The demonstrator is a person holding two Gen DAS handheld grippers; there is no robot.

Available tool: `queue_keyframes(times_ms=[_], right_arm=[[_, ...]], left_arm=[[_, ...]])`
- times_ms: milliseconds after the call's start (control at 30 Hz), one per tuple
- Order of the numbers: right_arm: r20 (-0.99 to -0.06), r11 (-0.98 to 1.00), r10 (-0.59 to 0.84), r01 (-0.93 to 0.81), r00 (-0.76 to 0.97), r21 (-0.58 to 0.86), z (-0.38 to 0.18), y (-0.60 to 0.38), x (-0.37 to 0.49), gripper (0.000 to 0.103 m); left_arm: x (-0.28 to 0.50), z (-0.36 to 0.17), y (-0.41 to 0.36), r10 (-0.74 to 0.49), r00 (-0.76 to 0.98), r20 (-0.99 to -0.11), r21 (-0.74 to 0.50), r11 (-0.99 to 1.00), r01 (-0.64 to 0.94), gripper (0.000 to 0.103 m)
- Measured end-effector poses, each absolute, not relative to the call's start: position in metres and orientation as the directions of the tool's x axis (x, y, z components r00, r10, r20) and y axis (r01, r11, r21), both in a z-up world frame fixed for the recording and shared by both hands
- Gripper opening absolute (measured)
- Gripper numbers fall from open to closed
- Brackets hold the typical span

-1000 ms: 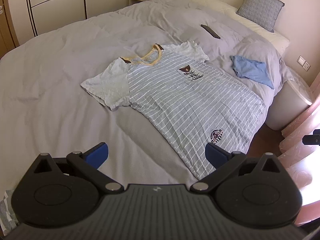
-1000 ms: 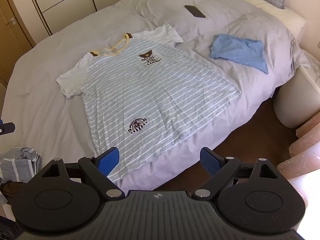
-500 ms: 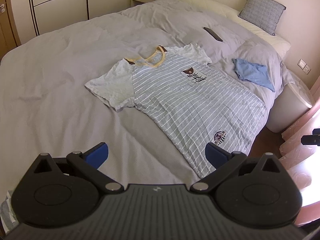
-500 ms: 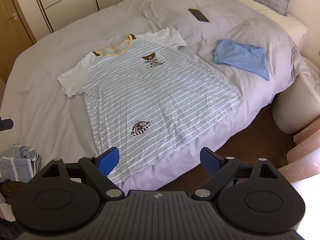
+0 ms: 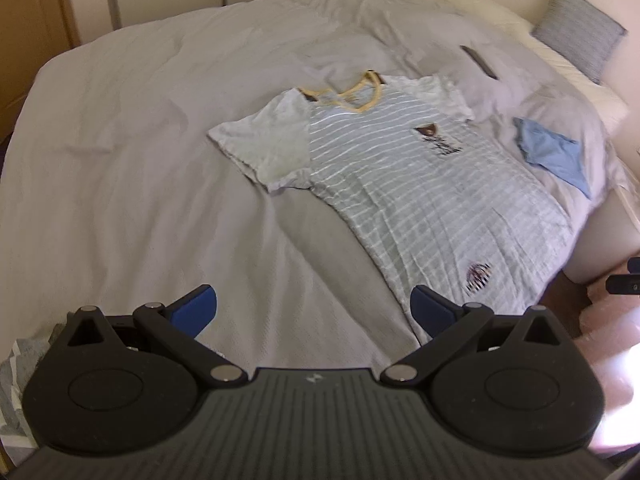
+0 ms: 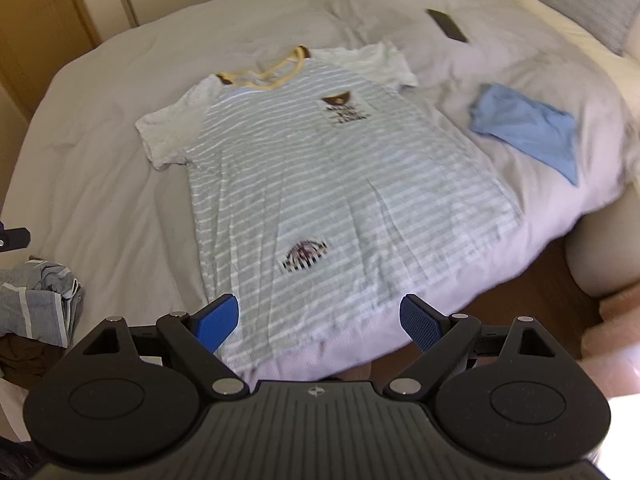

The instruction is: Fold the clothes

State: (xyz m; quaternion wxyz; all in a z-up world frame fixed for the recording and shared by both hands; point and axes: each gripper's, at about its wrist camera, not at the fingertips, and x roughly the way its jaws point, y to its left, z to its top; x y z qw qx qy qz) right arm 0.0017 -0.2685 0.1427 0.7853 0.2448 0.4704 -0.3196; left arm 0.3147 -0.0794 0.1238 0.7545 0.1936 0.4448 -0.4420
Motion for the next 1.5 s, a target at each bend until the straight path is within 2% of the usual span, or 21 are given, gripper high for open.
queue_keyframes(times_ms=[133,300,533,633,767,800,900,1033,1167,1333,1500], right_arm=[[-0.891,0.742,-0.214,0.659,0.401,0.119,0.129,-0.300,0.025,0.090],[-0.881,0.859,-0.108,0.489,0.461,0.151,0.108,-0.353,0.083,0.090],[-0.850,0.980,-0.051,0.190,0.525,0.059,0.098,-0.366,0.167,0.089],[-0.840,0.996,-0.023,0.082,0.542,0.025,0.086,-0.358,0.194,0.086],[-0.831,1.000,-0.011,0.009,0.555,-0.007,0.071,-0.342,0.230,0.078],[-0.830,1.000,-0.013,0.000,0.558,-0.016,0.068,-0.337,0.239,0.074],[-0.823,0.999,-0.043,0.008,0.566,-0.046,0.053,-0.329,0.266,0.053],[-0.817,0.995,-0.101,0.037,0.568,-0.097,0.025,-0.314,0.302,0.046],[-0.836,0.992,-0.126,0.046,0.534,-0.120,-0.017,-0.303,0.335,0.046],[-0.839,0.982,-0.157,-0.011,0.521,-0.190,-0.067,-0.287,0.366,0.046],[-0.832,0.963,-0.209,-0.039,0.513,-0.266,-0.101,-0.278,0.390,0.045]], left_arm=[[0.331,0.115,-0.105,-0.442,0.251,-0.861,-0.087,0.615,0.784,0.102],[0.355,0.104,-0.139,-0.366,0.291,-0.884,-0.064,0.712,0.700,0.101],[0.420,0.110,-0.172,-0.373,0.362,-0.854,-0.005,0.702,0.712,0.099],[0.448,0.101,-0.194,-0.364,0.409,-0.837,0.150,0.566,0.811,0.091],[0.480,0.068,-0.220,-0.377,0.432,-0.819,0.352,0.264,0.898,0.072],[0.488,0.057,-0.225,-0.386,0.427,-0.818,0.387,0.182,0.904,0.065],[0.509,0.015,-0.236,-0.411,0.403,-0.817,0.465,-0.059,0.883,0.050],[0.529,-0.048,-0.247,-0.473,0.404,-0.783,0.585,-0.340,0.736,0.046],[0.545,-0.104,-0.252,-0.537,0.386,-0.750,0.655,-0.525,0.543,0.046],[0.561,-0.142,-0.256,-0.598,0.351,-0.720,0.693,-0.589,0.417,0.046],[0.563,-0.153,-0.259,-0.671,0.316,-0.671,0.741,-0.588,0.325,0.045]])
